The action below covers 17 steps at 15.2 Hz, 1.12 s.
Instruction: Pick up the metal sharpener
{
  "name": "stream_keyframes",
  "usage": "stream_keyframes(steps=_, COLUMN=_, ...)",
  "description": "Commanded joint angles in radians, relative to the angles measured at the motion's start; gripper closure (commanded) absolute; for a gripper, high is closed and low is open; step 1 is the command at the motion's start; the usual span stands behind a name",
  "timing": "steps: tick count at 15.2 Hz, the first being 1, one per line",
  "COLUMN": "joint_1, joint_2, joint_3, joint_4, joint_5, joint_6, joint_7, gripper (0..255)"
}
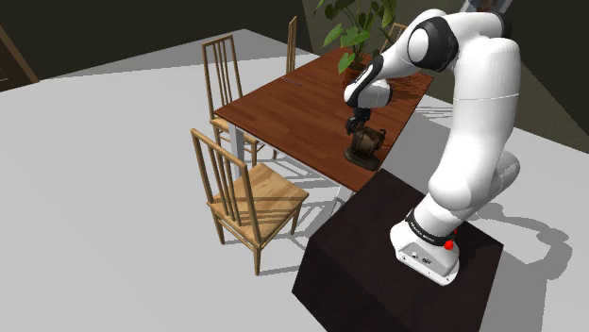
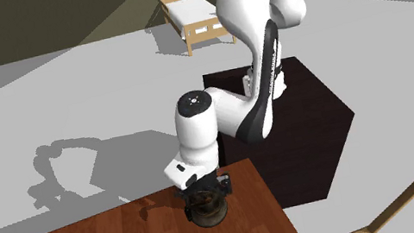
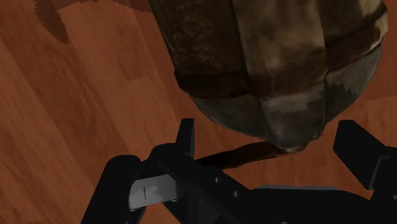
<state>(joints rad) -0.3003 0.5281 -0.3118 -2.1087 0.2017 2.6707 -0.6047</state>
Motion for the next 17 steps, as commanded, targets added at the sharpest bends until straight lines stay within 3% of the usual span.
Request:
stream_keyframes(steps=1, joint_1=-0.001, joint_2=0.004, joint_3=0.002, joint_4=-0.001, joint_5=0.002, joint_6=0.005, joint_7=0.0, gripper=255)
stream_keyframes(steps=10, joint_1=-0.002, joint_2=0.005, joint_3=0.002, joint_4=0.001, joint_5=0.003, joint_6=0.005, joint_7=-0.002, gripper=255)
stream_keyframes(steps=17, joint_1=0.025, joint_2=-0.076, joint_3=-0.032, joint_4=-0.011, joint_5=-0.035, joint_6=-0.063, joint_7=0.02, gripper=255)
